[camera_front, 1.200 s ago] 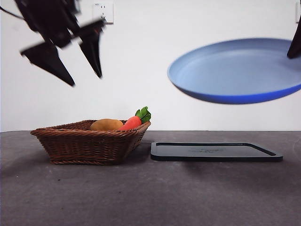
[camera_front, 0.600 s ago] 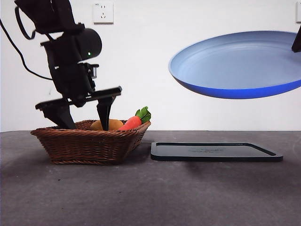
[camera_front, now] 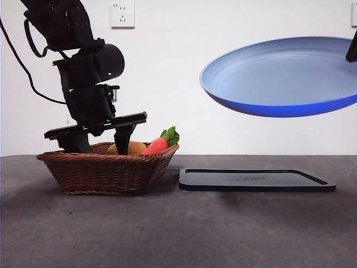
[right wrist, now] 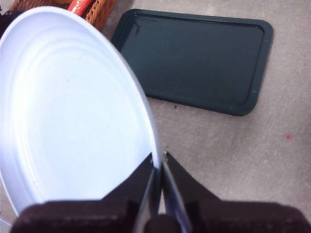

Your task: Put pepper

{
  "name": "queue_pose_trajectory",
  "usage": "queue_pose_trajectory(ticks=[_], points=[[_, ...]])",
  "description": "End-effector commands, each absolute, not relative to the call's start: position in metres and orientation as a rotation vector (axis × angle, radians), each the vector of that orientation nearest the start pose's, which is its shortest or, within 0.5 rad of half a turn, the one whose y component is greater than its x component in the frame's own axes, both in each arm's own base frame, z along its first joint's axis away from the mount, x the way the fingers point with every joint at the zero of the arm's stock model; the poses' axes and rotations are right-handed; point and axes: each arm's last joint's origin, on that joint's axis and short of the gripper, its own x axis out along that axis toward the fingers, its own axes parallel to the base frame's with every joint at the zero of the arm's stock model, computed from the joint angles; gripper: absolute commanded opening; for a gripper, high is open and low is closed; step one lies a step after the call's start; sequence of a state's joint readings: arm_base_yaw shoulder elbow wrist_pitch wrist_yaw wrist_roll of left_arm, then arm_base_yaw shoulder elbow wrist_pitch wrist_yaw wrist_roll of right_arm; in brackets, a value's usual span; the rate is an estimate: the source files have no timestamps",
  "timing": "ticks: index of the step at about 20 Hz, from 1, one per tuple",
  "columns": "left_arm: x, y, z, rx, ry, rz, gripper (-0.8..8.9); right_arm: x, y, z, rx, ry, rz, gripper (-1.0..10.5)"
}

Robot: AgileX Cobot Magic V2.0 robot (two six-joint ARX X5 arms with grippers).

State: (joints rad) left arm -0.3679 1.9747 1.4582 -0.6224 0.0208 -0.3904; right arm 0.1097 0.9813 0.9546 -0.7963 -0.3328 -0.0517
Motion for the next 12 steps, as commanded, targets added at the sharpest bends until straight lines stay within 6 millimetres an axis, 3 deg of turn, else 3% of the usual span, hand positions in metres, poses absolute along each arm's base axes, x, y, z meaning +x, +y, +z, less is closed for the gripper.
queue_pose_trajectory(ticks=[1,8,12], points=[[0.3835,-0.1507,0.1871,-0.149,1.174,-0.114,2.69,0.1839,0.0302,0.3102,0.053,0.798,0.443,0.1],[0.3820,-0.1490,0.1862,-0.154,1.192,-0.083,2.29,0.1838,0.0302,0.3103,0.053,0.797,0.445,0.1],[0.3807,-0.1488,0.1856,-0.155,1.206,-0.076,1.11,0.1837,0.0302,0.3102,0.051,0.797,0.446,0.1]])
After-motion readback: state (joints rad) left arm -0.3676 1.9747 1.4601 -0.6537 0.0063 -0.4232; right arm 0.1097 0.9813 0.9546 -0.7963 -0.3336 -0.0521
